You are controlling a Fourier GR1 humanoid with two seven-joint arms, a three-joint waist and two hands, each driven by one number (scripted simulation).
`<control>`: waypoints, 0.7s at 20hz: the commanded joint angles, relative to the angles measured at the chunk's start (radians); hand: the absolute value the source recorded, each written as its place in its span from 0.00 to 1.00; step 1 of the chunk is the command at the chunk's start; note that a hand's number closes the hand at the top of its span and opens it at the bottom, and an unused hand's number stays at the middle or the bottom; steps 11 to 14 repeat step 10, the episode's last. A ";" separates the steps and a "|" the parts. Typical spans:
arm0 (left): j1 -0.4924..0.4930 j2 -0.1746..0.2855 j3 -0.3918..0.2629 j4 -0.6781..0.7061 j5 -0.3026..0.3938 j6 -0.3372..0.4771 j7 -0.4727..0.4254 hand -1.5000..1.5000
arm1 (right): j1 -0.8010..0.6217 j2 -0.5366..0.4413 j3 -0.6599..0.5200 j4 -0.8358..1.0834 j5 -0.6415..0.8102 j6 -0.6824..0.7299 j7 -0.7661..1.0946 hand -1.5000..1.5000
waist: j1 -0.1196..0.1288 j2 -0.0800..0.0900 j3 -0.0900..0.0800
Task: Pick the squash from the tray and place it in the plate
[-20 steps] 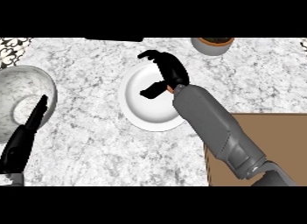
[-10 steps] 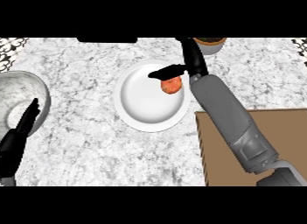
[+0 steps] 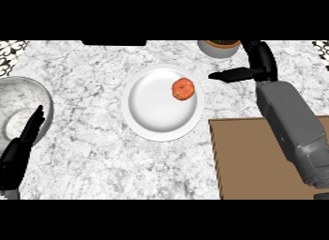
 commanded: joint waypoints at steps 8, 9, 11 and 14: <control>-0.014 0.000 0.008 0.026 -0.003 -0.017 -0.020 0.50 | -0.018 -0.208 -0.073 0.228 0.020 0.219 -0.220 0.00 | 0.013 0.006 0.000; -0.049 0.007 0.014 0.031 -0.010 -0.014 0.014 0.50 | -0.023 -0.172 -0.081 0.229 0.017 0.194 -0.238 0.00 | 0.009 0.003 0.000; -0.023 -0.037 -0.038 0.011 -0.053 0.021 -0.004 0.50 | -0.043 -0.211 -0.076 0.259 0.031 0.211 -0.224 0.00 | 0.019 0.008 0.000; -0.023 -0.037 -0.038 0.011 -0.053 0.021 -0.004 0.50 | -0.043 -0.211 -0.076 0.259 0.031 0.211 -0.224 0.00 | 0.019 0.008 0.000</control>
